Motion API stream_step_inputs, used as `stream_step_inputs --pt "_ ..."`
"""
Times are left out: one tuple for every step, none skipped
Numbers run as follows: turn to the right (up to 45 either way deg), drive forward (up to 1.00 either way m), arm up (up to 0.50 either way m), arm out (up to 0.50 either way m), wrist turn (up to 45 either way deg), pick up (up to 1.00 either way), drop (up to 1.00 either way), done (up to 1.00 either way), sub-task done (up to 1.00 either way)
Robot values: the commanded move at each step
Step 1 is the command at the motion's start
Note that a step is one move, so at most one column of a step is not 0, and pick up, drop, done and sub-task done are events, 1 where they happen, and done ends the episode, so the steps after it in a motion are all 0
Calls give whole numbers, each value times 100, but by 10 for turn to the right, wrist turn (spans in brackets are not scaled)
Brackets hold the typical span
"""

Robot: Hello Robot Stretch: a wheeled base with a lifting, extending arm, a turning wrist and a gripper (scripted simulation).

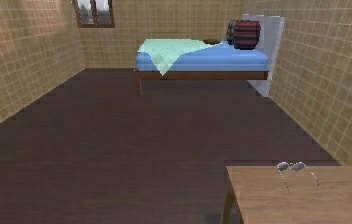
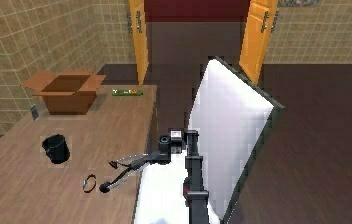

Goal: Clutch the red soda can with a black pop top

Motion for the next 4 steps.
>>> stream_step_inputs --pt "0 0 0 0 450 0 0 0 0" --pt "0 0 0 0 450 0 0 0 0" --pt "0 0 0 0 330 0 0 0 0" --pt "0 0 -30 0 0 0 0 0 0"
